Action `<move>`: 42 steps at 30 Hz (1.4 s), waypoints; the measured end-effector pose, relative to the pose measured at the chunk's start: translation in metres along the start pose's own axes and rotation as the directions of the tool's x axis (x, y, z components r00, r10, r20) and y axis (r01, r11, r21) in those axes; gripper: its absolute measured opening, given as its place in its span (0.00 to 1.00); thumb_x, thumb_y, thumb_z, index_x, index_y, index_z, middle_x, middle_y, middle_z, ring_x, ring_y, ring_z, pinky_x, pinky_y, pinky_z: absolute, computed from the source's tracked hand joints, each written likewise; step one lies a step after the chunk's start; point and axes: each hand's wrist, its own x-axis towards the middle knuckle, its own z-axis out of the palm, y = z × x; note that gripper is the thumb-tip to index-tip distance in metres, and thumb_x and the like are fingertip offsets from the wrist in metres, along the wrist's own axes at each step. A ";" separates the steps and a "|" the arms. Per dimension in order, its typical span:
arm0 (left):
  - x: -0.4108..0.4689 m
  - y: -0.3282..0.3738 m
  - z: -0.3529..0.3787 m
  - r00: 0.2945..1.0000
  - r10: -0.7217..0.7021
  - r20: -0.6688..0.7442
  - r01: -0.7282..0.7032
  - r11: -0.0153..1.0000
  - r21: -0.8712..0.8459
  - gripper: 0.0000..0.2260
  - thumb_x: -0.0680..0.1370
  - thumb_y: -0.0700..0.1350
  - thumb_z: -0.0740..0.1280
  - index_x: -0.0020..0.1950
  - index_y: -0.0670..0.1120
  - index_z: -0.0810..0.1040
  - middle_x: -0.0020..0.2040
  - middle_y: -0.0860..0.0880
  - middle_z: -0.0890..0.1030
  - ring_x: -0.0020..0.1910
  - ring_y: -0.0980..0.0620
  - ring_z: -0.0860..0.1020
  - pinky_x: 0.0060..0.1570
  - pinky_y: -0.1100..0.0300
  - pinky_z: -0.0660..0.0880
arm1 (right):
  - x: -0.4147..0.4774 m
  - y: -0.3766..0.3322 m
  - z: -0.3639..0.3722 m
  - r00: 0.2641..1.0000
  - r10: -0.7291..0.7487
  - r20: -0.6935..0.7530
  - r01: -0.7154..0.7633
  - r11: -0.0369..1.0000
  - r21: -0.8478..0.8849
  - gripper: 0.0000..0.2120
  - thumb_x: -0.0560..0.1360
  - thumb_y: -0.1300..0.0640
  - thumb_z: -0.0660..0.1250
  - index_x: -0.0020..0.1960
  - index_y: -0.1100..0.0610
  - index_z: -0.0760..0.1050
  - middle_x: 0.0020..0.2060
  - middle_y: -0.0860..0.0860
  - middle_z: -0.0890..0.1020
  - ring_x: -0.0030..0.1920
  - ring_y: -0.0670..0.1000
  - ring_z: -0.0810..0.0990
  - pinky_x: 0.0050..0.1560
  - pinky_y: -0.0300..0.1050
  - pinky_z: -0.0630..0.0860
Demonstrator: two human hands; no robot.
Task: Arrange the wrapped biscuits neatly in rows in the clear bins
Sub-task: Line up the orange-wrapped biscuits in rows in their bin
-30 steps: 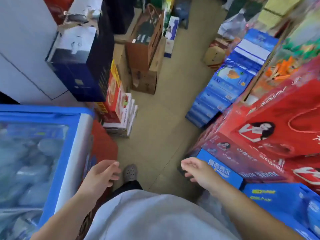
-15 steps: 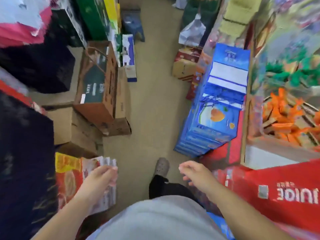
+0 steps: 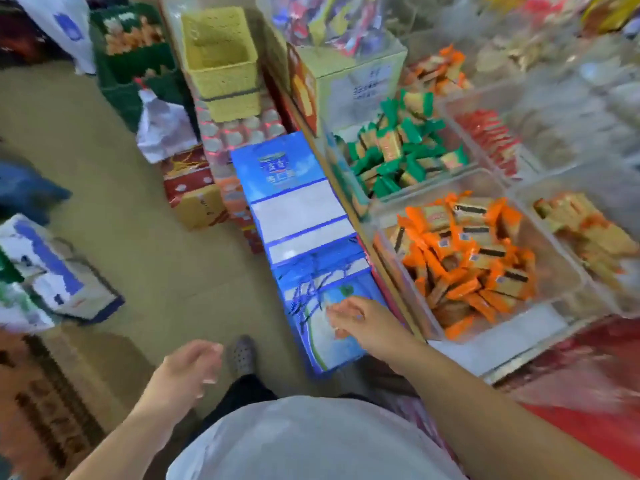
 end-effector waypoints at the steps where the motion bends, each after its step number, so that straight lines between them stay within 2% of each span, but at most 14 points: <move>1: 0.026 0.022 0.000 0.998 0.028 0.062 -0.031 0.998 0.058 0.09 0.81 0.53 0.68 0.42 0.61 0.83 0.40 0.52 0.85 0.44 0.47 0.84 0.48 0.49 0.78 | 0.007 -0.003 -0.007 0.998 0.024 -0.061 -0.020 0.998 0.063 0.10 0.77 0.56 0.72 0.53 0.62 0.79 0.43 0.54 0.85 0.40 0.47 0.83 0.48 0.45 0.81; 3: 0.073 0.065 0.005 0.980 0.092 0.177 -0.118 0.983 0.144 0.09 0.81 0.52 0.69 0.42 0.61 0.83 0.41 0.53 0.85 0.44 0.47 0.84 0.48 0.48 0.78 | 0.016 -0.007 -0.023 0.976 0.047 -0.212 -0.028 0.995 0.094 0.08 0.77 0.57 0.72 0.53 0.60 0.79 0.38 0.47 0.82 0.33 0.40 0.80 0.37 0.34 0.77; 6: 0.132 0.135 0.020 0.912 0.157 0.378 -0.260 0.936 0.238 0.06 0.80 0.51 0.70 0.43 0.53 0.82 0.42 0.53 0.85 0.42 0.46 0.83 0.49 0.49 0.76 | 0.026 -0.016 -0.038 0.910 0.092 -0.404 -0.064 0.994 0.083 0.07 0.78 0.53 0.71 0.54 0.52 0.80 0.46 0.45 0.82 0.45 0.42 0.80 0.48 0.36 0.75; 9: 0.168 0.202 0.038 0.806 0.180 0.564 -0.399 0.870 0.292 0.11 0.66 0.56 0.69 0.36 0.48 0.79 0.40 0.46 0.83 0.41 0.46 0.79 0.51 0.47 0.76 | 0.027 -0.028 -0.042 0.812 0.207 -0.545 -0.138 0.977 0.165 0.03 0.78 0.53 0.71 0.50 0.46 0.79 0.45 0.42 0.82 0.46 0.41 0.79 0.46 0.29 0.71; 11: 0.187 0.239 0.053 0.770 0.195 0.608 -0.445 0.847 0.292 0.15 0.63 0.58 0.69 0.41 0.49 0.81 0.42 0.43 0.84 0.44 0.41 0.81 0.56 0.42 0.78 | 0.027 -0.031 -0.043 0.731 0.274 -0.624 -0.192 0.961 0.197 0.04 0.78 0.52 0.71 0.52 0.50 0.82 0.46 0.44 0.84 0.48 0.43 0.80 0.51 0.36 0.73; 13: 0.200 0.268 0.072 0.695 0.209 0.688 -0.535 0.789 0.301 0.17 0.64 0.61 0.69 0.45 0.51 0.82 0.43 0.44 0.85 0.46 0.39 0.82 0.49 0.47 0.76 | 0.026 -0.031 -0.044 0.654 0.341 -0.676 -0.248 0.940 0.235 0.08 0.77 0.51 0.71 0.54 0.51 0.82 0.48 0.46 0.84 0.50 0.46 0.81 0.53 0.42 0.75; 17: 0.199 0.301 0.125 0.541 0.282 0.792 -0.721 0.641 0.263 0.06 0.77 0.56 0.73 0.51 0.59 0.80 0.50 0.56 0.83 0.46 0.58 0.81 0.43 0.62 0.72 | 0.021 -0.020 -0.045 0.553 0.388 -0.737 -0.341 0.913 0.224 0.06 0.76 0.48 0.71 0.52 0.47 0.81 0.45 0.43 0.82 0.48 0.46 0.79 0.46 0.40 0.69; 21: 0.186 0.309 0.169 0.314 0.360 0.879 -0.908 0.383 0.168 0.15 0.79 0.53 0.71 0.65 0.55 0.76 0.60 0.59 0.75 0.55 0.57 0.77 0.50 0.62 0.70 | 0.024 -0.001 -0.052 0.521 0.401 -0.753 -0.456 0.877 0.151 0.15 0.76 0.43 0.68 0.58 0.48 0.81 0.54 0.47 0.81 0.57 0.49 0.76 0.57 0.46 0.72; 24: 0.180 0.303 0.190 0.207 0.327 0.922 -0.970 0.194 0.149 0.19 0.79 0.53 0.71 0.68 0.50 0.77 0.63 0.55 0.75 0.60 0.52 0.75 0.58 0.56 0.70 | 0.022 0.015 -0.061 0.619 0.409 -0.671 -0.410 0.897 0.168 0.18 0.78 0.40 0.66 0.64 0.48 0.78 0.60 0.47 0.79 0.60 0.49 0.75 0.56 0.43 0.70; 27: 0.176 0.292 0.199 0.216 0.329 0.919 -0.976 0.044 0.214 0.15 0.78 0.56 0.71 0.62 0.54 0.82 0.59 0.57 0.81 0.60 0.48 0.74 0.60 0.51 0.72 | 0.016 0.029 -0.072 0.712 0.315 -0.628 -0.337 0.937 0.088 0.18 0.80 0.42 0.64 0.66 0.47 0.77 0.61 0.46 0.79 0.61 0.48 0.75 0.54 0.41 0.67; 31: 0.169 0.273 0.205 0.276 0.428 0.860 -0.955 0.020 0.296 0.09 0.76 0.53 0.73 0.55 0.55 0.83 0.53 0.57 0.81 0.56 0.49 0.73 0.53 0.52 0.72 | 0.005 0.046 -0.086 0.808 0.192 -0.557 -0.282 0.956 -0.080 0.20 0.80 0.40 0.61 0.69 0.45 0.73 0.62 0.45 0.78 0.63 0.50 0.73 0.61 0.46 0.70; 35: 0.149 0.260 0.210 0.367 0.442 0.818 -0.927 0.241 0.286 0.08 0.76 0.54 0.73 0.53 0.55 0.81 0.52 0.57 0.77 0.49 0.59 0.75 0.46 0.62 0.71 | -0.003 0.047 -0.096 0.822 0.209 -0.529 -0.348 0.921 -0.176 0.19 0.78 0.36 0.60 0.66 0.41 0.71 0.62 0.44 0.76 0.64 0.52 0.72 0.62 0.53 0.71; 39: 0.137 0.259 0.214 0.400 0.464 0.790 -0.916 0.236 0.325 0.09 0.76 0.54 0.74 0.53 0.52 0.83 0.51 0.53 0.78 0.51 0.54 0.77 0.51 0.54 0.76 | -0.016 0.039 -0.111 0.783 0.255 -0.568 -0.456 0.855 -0.245 0.17 0.78 0.34 0.60 0.59 0.45 0.72 0.54 0.46 0.76 0.55 0.52 0.76 0.51 0.52 0.77; 42: 0.136 0.256 0.214 0.439 0.471 0.765 -0.892 0.333 0.307 0.07 0.77 0.52 0.73 0.52 0.52 0.83 0.52 0.53 0.78 0.49 0.58 0.76 0.50 0.60 0.75 | -0.023 0.028 -0.127 0.832 0.231 -0.505 -0.426 0.849 -0.313 0.16 0.79 0.34 0.59 0.45 0.46 0.71 0.43 0.46 0.77 0.45 0.51 0.78 0.40 0.47 0.73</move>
